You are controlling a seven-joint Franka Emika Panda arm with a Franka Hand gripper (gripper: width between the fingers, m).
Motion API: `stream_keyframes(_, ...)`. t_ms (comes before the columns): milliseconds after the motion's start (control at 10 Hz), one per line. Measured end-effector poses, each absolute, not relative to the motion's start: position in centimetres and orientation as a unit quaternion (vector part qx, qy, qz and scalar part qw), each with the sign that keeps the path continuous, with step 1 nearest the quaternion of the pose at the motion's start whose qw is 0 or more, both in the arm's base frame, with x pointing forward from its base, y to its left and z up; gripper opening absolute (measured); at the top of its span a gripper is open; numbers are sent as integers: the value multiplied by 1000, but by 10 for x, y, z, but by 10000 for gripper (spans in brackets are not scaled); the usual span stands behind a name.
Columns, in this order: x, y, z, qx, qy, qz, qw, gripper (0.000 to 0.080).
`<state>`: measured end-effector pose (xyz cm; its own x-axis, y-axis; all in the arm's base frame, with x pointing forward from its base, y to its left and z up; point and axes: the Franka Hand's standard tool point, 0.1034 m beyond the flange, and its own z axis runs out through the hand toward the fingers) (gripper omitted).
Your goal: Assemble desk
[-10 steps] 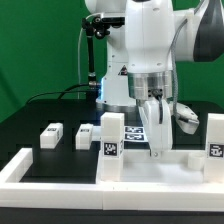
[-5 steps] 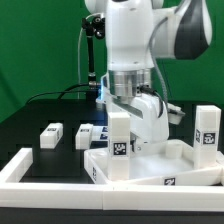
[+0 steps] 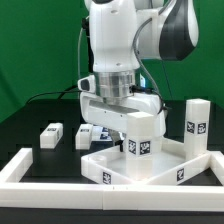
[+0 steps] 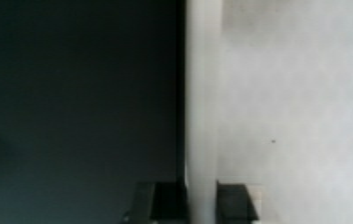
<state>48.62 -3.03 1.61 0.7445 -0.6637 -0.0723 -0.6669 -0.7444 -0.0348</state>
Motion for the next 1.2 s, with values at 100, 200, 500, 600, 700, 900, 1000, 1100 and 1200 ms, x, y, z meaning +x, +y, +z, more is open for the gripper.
stream_keyframes(100, 499, -32, 19, -959, 280, 21, 28, 59)
stream_keyframes(200, 511, -31, 21, -978, 207, 20, 24, 58)
stream_keyframes(500, 533, -22, 23, -999, 41, 11, 12, 58)
stream_keyframes(600, 532, -24, 22, -1000, 21, 12, 13, 58)
stream_keyframes(700, 532, -25, 22, -1000, -8, 12, 12, 58)
stream_keyframes(900, 532, -29, 22, -997, -76, 13, 10, 58)
stream_keyframes(1000, 533, -36, 23, -991, -137, 11, 8, 58)
stream_keyframes(1100, 541, -46, 25, -977, -215, 5, 6, 58)
stream_keyframes(1200, 560, -49, 30, -957, -292, -2, -5, 58)
